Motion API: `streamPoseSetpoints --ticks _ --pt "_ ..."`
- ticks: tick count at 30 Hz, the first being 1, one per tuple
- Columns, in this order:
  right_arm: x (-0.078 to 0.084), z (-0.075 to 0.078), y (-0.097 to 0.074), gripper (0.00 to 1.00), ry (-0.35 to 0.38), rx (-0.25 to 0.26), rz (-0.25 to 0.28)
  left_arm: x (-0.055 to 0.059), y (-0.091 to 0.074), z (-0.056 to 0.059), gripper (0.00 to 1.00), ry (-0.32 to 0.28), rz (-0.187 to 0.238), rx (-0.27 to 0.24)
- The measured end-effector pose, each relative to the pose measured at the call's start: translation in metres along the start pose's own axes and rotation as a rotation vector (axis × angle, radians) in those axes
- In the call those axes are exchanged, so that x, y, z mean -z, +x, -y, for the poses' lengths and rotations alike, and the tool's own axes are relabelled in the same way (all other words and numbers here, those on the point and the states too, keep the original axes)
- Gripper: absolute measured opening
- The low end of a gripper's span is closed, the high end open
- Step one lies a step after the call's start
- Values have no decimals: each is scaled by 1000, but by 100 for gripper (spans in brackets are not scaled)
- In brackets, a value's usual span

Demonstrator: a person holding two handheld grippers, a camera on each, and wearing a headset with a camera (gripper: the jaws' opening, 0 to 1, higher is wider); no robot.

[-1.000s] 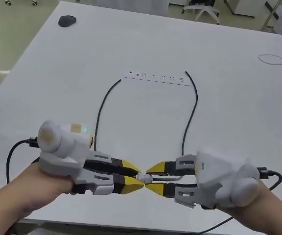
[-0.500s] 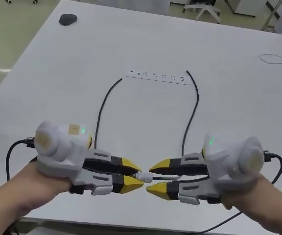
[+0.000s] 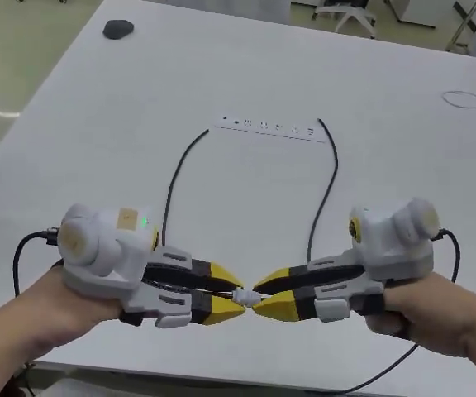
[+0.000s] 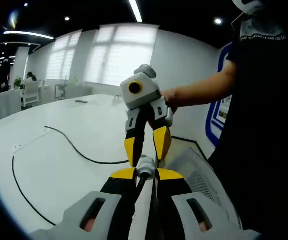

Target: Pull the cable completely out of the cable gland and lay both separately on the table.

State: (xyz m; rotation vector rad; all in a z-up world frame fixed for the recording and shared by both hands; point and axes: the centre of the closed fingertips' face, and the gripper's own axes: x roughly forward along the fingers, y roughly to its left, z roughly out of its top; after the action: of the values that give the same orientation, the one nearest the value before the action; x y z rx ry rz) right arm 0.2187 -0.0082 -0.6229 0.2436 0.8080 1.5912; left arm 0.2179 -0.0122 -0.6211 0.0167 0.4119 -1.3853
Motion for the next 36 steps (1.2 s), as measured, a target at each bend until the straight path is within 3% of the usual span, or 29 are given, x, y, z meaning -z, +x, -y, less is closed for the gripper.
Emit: streamPoseSetpoints --ticks 9,16,20,21,25,31,32,36 --pt "1 -1 2 10 -5 -19 -13 -2 0 -3 15 -4 -2 -10" --pt "4 -7 4 8 -63 -7 -34 0 2 -3 15 -22 -9 -2" --pt "4 -2 3 8 -180 50 -56 1 2 -5 15 -42 -7 -1" --pt "2 -3 2 8 -215 66 -61 0 2 -4 15 -78 2 2" --pt "1 -3 3 8 -356 132 -94 -1 0 -5 15 -88 13 0" --pt "4 -4 7 8 -595 232 -177 2 0 -3 15 -110 9 -4" --pt "5 -5 8 8 -648 246 -189 4 -1 -3 15 -143 12 1" --pt "8 -5 10 8 -746 310 -224 7 -2 -2 15 -194 15 3"
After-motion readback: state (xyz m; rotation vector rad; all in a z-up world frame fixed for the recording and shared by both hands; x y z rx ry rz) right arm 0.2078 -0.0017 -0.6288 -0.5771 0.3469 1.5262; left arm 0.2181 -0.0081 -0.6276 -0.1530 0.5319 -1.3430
